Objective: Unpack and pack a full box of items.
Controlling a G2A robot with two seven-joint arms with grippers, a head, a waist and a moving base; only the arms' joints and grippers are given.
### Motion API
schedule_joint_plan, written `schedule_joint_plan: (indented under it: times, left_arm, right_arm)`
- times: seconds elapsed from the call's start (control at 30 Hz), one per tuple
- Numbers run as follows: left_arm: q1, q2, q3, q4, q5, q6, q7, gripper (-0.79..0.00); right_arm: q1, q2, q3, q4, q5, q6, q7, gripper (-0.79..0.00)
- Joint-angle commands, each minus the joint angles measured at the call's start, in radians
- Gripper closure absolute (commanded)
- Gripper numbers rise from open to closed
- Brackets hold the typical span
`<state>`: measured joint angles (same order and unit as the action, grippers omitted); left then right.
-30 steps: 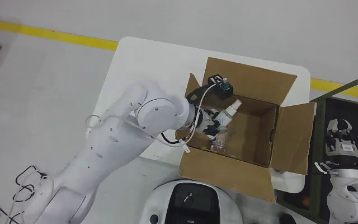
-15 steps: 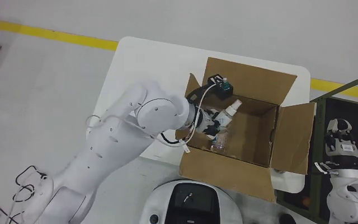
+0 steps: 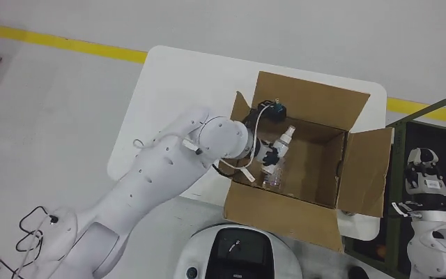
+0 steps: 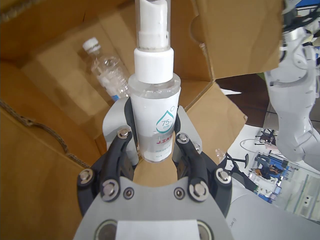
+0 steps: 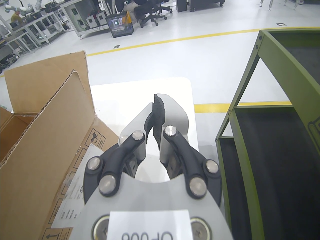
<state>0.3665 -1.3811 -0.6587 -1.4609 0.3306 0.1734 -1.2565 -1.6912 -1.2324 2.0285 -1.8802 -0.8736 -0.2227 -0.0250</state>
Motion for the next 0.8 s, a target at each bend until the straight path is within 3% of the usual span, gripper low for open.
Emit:
schedule_joint_plan:
  times: [0.0, 0.3, 0.5, 0.77]
  left_arm:
    - [-0.015, -0.011, 0.028, 0.039, 0.007, 0.028, -0.003, 0.0]
    - [-0.086, -0.068, 0.129, 0.138, 0.021, 0.115, -0.027, 0.0]
    - [-0.105, -0.099, 0.145, 0.189, -0.029, 0.118, -0.02, 0.0]
    - [-0.105, -0.099, 0.145, 0.189, -0.029, 0.118, -0.02, 0.0]
  right_arm:
    - [0.0, 0.0, 0.0, 0.0, 0.0, 0.0, 0.0, 0.0]
    - [0.0, 0.0, 0.0, 0.0, 0.0, 0.0, 0.0, 0.0]
    - [0.0, 0.0, 0.0, 0.0, 0.0, 0.0, 0.0, 0.0]
    - [0.0, 0.0, 0.0, 0.0, 0.0, 0.0, 0.0, 0.0]
